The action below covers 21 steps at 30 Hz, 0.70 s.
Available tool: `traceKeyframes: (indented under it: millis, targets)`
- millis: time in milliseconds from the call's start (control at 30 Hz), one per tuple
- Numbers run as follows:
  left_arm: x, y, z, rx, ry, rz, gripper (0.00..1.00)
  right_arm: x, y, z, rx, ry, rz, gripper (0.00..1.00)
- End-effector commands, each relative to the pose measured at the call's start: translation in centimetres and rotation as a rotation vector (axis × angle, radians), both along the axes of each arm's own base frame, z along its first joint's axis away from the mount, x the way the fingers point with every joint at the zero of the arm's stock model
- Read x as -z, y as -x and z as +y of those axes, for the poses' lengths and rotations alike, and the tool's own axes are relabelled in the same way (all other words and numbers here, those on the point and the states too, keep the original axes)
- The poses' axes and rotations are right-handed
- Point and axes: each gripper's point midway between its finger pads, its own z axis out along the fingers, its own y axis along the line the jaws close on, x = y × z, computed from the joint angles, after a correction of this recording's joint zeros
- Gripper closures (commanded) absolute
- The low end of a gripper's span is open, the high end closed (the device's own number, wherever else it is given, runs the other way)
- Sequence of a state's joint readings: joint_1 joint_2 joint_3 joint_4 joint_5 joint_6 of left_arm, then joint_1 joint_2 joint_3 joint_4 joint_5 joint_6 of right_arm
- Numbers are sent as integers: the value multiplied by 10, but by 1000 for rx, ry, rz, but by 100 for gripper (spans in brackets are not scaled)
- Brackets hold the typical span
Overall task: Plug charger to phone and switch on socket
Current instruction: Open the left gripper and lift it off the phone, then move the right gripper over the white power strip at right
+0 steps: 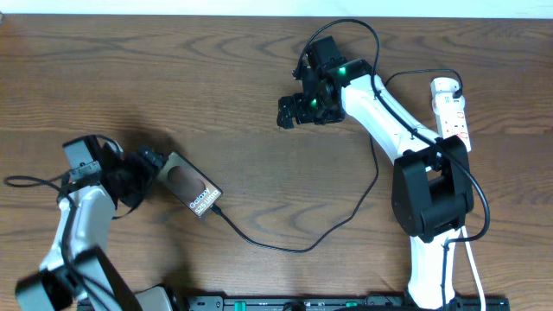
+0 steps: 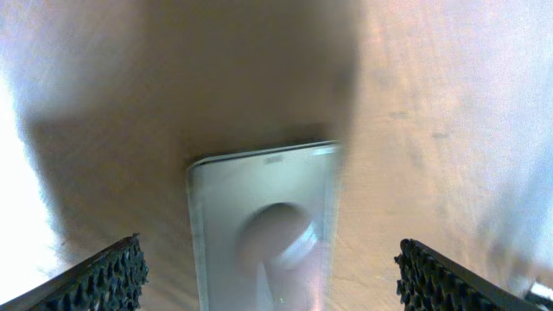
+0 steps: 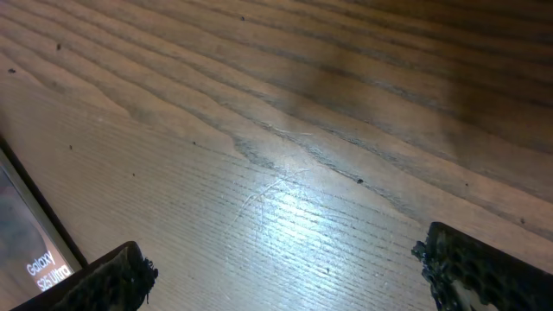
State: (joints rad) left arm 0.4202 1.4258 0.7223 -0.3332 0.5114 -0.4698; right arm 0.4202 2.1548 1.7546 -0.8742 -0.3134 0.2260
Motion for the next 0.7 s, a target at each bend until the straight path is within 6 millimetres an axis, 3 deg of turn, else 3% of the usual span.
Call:
traceKeyframes:
  millis: [0, 133, 300, 500, 667]
  targets:
    - [-51, -25, -10, 143, -116, -175, 9, -27, -13, -2, 18, -18, -58, 1]
    - [-80, -36, -32, 223, -169, -258, 9, -59, -22, -19, 58, 2, -115, 1]
    - [-100, -46, -70, 354, -216, -323, 9, -116, -32, -76, 179, 141, -237, 1]
    - [-107, -55, -100, 458, -306, -379, 9, -174, -34, -165, 381, 290, -370, 1]
    - [-113, -60, -108, 464, -368, -394, 9, -193, -31, -237, 497, 244, -367, 1]
